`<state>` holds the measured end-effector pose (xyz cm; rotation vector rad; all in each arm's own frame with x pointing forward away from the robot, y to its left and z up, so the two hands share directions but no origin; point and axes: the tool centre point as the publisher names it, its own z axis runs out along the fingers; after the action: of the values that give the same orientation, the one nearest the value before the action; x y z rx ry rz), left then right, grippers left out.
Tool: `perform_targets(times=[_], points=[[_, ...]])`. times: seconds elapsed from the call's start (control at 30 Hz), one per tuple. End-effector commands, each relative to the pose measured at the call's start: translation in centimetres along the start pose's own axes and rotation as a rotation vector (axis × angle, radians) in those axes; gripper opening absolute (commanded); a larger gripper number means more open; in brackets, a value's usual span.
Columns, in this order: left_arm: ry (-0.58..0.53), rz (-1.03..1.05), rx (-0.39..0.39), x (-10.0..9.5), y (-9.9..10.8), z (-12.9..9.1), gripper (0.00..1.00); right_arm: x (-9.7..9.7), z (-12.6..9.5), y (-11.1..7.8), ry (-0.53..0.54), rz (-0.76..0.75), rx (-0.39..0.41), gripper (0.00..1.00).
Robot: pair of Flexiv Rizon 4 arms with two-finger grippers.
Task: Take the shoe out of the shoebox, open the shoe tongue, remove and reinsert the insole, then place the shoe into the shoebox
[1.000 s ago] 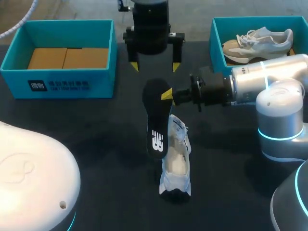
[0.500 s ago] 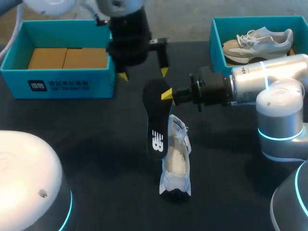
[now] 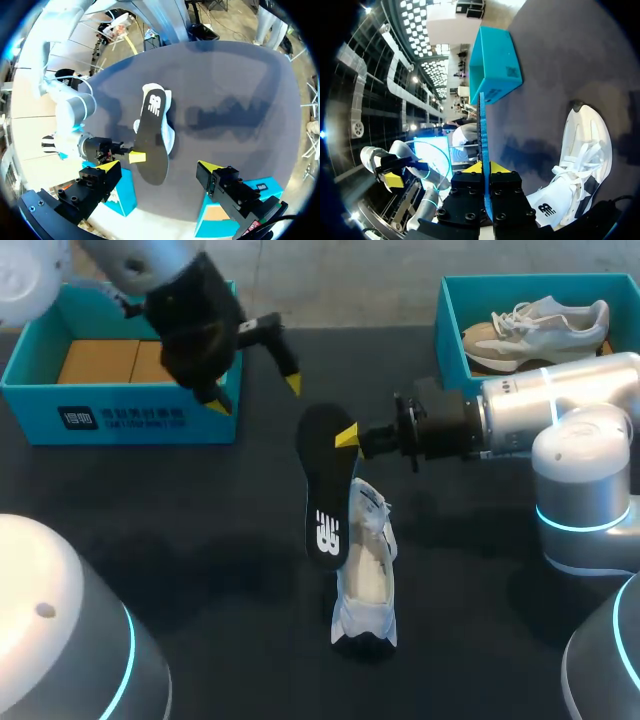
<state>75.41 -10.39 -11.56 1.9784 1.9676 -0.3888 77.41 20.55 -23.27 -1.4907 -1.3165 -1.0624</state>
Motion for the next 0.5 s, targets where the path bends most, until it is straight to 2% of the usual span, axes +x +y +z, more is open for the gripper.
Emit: perform_targets(times=[0.03, 0.33, 0.5], points=[[-0.417, -0.003, 0.003, 1.6, 0.0, 0.4, 1.00, 0.1, 0.1, -0.1, -0.005, 0.001, -0.001, 0.00], [-0.653, 0.039, -0.024, 2.8, 0.4, 0.7, 1.00, 0.1, 0.1, -0.1, -0.005, 0.001, -0.001, 0.00], [-0.729, 0.101, -0.028, 3.2, 0.9, 0.7, 1.00, 0.1, 0.1, -0.1, -0.005, 0.001, -0.001, 0.00]])
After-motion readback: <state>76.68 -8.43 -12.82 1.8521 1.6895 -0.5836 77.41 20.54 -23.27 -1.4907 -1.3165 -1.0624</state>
